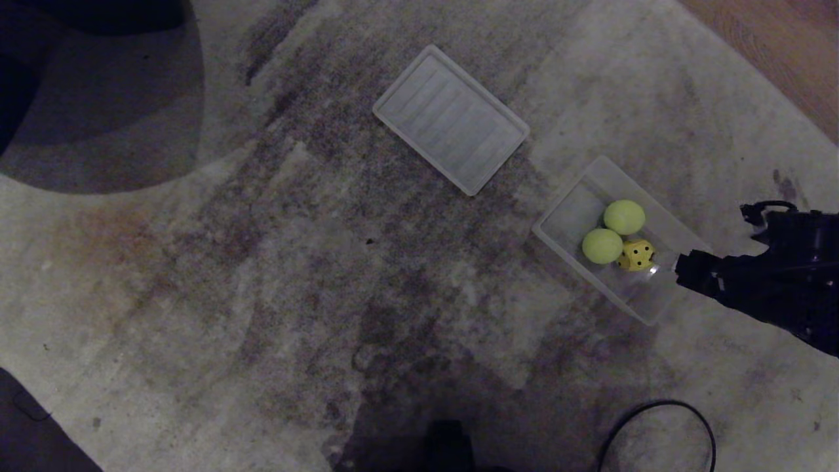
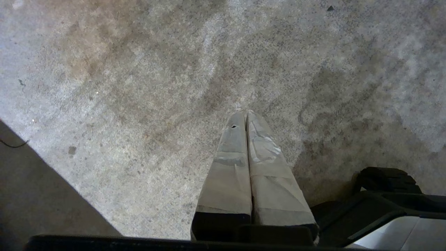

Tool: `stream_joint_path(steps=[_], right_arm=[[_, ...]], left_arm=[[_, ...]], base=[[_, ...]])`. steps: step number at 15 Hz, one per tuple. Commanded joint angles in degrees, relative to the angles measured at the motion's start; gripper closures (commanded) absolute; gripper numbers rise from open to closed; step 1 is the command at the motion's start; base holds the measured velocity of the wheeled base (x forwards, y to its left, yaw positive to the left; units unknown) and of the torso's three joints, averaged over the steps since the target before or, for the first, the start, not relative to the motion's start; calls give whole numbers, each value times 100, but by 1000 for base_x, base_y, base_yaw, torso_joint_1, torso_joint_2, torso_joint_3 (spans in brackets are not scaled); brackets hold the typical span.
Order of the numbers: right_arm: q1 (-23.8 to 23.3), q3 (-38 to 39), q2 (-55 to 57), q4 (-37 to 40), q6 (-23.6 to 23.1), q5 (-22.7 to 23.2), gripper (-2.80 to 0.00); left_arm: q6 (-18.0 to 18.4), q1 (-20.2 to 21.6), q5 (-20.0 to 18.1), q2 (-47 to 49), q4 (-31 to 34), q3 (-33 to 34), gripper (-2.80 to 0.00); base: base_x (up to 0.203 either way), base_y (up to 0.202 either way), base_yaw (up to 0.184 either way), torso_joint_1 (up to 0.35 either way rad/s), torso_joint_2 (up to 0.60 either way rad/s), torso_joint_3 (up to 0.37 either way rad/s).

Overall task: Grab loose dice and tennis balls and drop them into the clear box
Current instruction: Put the toys in the box, then pick up toys out of the box

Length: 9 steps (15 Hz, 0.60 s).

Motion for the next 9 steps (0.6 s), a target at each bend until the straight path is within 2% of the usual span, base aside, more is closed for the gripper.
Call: stream_joint_path(steps=[1,2,5,9], right_arm=[[6,65,-1087,588,8,22,-280],[17,132,-1547,906,7,35,0],[72,372,-2915,1731,-43,46,0],[117,496,-4959,3549,-132,-7,0]], left_arm=[[-16,0,20,6,2,9,0],[-21,0,25,6,2,9,0],[-4,0,14,6,2,9,0],[-12,0,16,6,2,9,0]], base=[[0,0,0,0,0,0],[0,0,0,0,0,0],[0,0,0,0,0,0],[0,0,0,0,0,0]])
